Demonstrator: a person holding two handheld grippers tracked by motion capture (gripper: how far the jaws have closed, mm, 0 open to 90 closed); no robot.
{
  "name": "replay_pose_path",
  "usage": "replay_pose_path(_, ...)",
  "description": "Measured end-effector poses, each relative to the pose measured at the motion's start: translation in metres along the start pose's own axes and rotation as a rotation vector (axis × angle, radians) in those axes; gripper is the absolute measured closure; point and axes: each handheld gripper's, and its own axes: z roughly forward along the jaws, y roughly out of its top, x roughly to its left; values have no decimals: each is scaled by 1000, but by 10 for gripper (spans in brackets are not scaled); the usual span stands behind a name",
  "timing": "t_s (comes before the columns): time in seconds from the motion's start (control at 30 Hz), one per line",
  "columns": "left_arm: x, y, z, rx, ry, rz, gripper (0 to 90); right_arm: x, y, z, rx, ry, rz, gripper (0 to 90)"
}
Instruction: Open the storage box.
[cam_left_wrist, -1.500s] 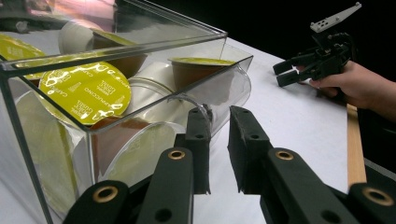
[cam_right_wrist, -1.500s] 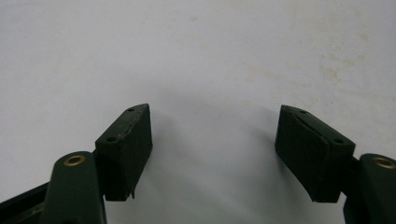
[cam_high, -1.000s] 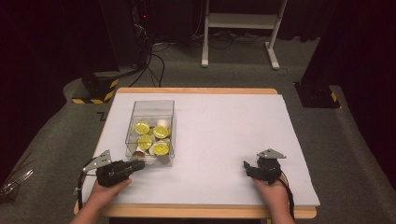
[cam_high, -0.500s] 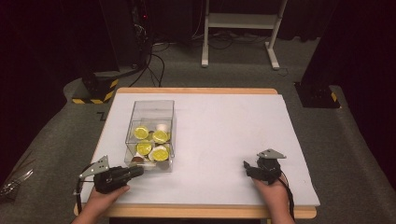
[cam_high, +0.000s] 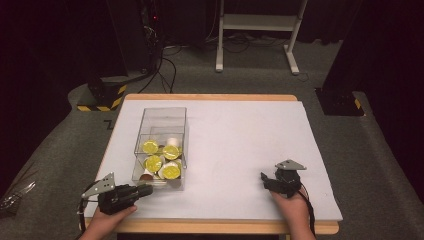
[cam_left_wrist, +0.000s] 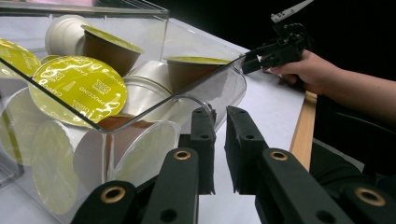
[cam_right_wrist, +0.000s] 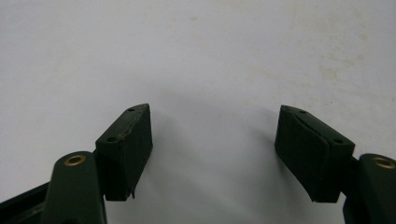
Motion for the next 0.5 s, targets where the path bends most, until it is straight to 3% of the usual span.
replay_pose_path(0.5,-8,-6,-10,11,-20,10,821,0,0,0,-1,-1,-2,276)
